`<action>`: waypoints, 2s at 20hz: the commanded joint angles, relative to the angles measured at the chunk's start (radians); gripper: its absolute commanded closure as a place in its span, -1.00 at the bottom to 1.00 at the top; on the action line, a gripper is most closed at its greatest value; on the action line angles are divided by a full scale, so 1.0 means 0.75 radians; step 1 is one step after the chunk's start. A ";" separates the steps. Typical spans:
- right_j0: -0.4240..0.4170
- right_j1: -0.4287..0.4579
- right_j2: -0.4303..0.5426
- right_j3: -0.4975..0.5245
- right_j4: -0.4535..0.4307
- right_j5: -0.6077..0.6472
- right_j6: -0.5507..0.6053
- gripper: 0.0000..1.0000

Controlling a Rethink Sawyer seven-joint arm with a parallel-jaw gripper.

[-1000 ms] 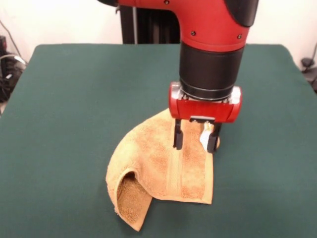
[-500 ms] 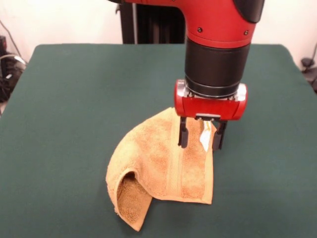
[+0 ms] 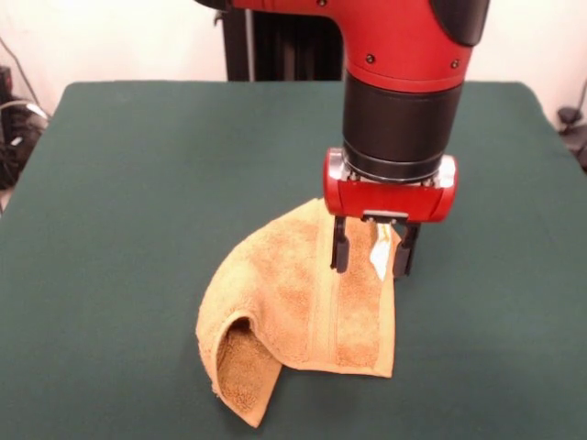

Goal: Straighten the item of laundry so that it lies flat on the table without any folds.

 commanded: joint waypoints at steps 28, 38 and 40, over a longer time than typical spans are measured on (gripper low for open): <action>0.045 -0.086 0.059 0.448 -0.006 -0.043 0.174 -1.00; 0.066 -0.087 0.056 0.485 -0.002 -0.093 0.219 -1.00; 0.072 -0.081 0.053 0.485 -0.001 -0.104 0.228 -1.00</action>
